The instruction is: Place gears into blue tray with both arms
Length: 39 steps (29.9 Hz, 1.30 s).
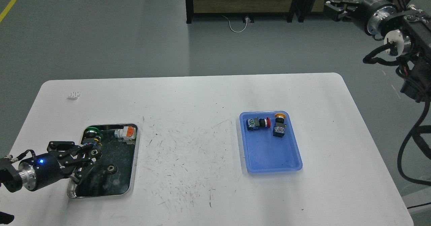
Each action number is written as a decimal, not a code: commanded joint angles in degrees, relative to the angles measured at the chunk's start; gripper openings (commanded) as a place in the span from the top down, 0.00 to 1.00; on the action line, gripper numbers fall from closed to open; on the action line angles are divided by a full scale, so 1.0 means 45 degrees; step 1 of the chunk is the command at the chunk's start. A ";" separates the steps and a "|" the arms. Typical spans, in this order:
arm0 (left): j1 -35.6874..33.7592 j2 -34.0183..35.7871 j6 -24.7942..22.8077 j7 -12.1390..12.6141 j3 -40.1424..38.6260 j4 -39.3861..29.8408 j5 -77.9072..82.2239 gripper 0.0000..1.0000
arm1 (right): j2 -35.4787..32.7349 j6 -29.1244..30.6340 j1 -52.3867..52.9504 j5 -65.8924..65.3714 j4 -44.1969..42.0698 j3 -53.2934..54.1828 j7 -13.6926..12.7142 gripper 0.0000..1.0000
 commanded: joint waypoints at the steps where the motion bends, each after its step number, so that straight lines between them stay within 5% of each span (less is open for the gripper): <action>1: -0.0856 0.0142 -0.0524 0.0510 0.0020 -0.0796 0.0000 0.73 | -0.0014 -0.0001 -0.0097 0.0001 -0.0003 0.0000 -0.0011 0.00; 9: -0.2244 -0.0403 -0.1345 0.0960 0.0488 -0.2359 0.0078 0.74 | -0.0346 0.0019 -0.0195 0.0001 -0.0003 -0.0020 -0.0031 0.00; 17: -0.2928 -0.3934 -0.1288 0.1448 0.1229 -0.2049 0.0136 0.75 | -0.0737 0.0058 -0.0371 0.0001 -0.0003 -0.0156 -0.0011 0.00; 30: -0.3885 -0.9054 -0.0058 0.1839 0.3359 0.1739 0.1113 0.75 | -0.0757 0.0038 -0.0449 0.0001 -0.0023 -0.0254 -0.0011 0.00; 39: -0.4081 -1.1146 0.0041 0.1879 0.3829 0.3947 0.1113 0.74 | -0.0737 0.0058 -0.0547 -0.0018 -0.0022 -0.0274 -0.0011 0.00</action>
